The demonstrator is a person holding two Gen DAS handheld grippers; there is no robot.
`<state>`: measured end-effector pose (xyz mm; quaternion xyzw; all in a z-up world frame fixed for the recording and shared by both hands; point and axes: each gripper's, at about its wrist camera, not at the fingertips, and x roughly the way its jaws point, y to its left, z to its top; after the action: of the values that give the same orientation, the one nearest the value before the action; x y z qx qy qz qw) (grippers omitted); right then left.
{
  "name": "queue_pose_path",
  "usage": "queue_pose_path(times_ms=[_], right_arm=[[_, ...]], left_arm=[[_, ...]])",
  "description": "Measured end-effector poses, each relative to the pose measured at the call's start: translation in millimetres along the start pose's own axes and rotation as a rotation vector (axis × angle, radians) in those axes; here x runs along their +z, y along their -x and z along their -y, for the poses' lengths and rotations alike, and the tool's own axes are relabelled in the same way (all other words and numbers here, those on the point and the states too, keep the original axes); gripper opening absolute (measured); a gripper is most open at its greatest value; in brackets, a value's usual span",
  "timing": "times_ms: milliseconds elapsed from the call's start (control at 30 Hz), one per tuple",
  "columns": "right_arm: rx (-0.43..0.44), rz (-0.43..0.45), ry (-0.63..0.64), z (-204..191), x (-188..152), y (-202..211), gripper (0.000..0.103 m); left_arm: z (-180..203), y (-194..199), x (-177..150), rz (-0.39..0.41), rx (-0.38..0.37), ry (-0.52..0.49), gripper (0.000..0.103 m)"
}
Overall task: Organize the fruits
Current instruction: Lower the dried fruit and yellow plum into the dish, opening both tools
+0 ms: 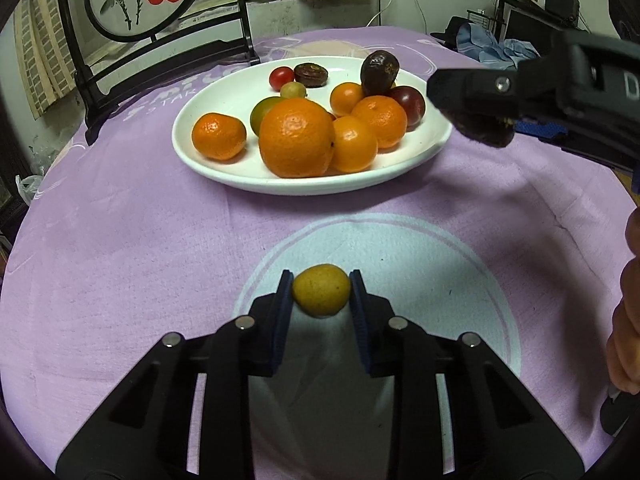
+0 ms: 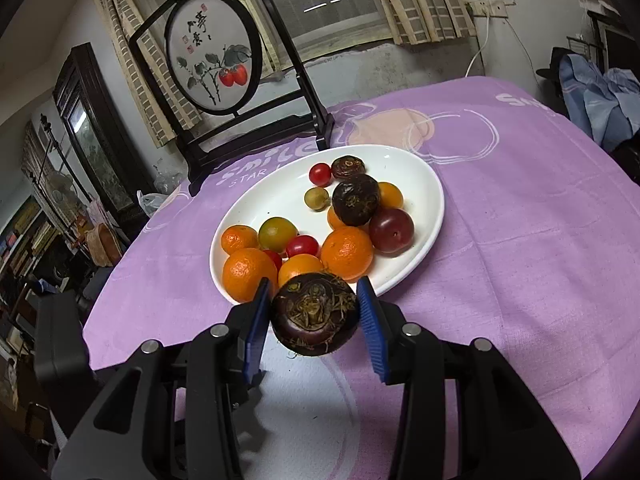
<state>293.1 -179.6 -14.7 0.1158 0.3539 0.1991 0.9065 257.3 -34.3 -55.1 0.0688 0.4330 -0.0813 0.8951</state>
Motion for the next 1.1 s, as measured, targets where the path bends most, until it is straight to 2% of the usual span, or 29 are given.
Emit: queue_pose_path(times_ms=[200,400,533,667,767,900,1100], right_arm=[[0.006,0.041,0.033,-4.6,-3.3,11.9,0.043],[0.032,0.036,0.085,-15.4,-2.6,10.7,0.043],[0.023,0.062,0.112,-20.8,17.4,3.0,0.043],[-0.005,0.097,0.103,-18.4,55.4,-20.2,0.043],[-0.04,0.098,0.102,-14.1,78.9,-44.8,0.043],[-0.073,0.042,0.083,-3.6,101.0,-79.1,0.043],[-0.079,-0.067,0.097,5.3,113.2,-121.5,0.043]], left_arm=[[-5.4,14.1,0.6,0.03,-0.013,0.025,0.029],[-24.7,51.5,-1.0,0.131,-0.049,0.099,0.029],[-36.9,62.3,7.5,0.152,-0.051,0.126,0.029],[-51.6,66.4,43.1,0.18,-0.066,0.115,0.029],[-60.2,52.1,82.0,0.204,-0.062,0.132,0.029],[-66.2,18.8,123.5,0.188,-0.044,0.155,0.029],[-79.0,-43.5,162.4,0.103,-0.003,0.191,0.029]])
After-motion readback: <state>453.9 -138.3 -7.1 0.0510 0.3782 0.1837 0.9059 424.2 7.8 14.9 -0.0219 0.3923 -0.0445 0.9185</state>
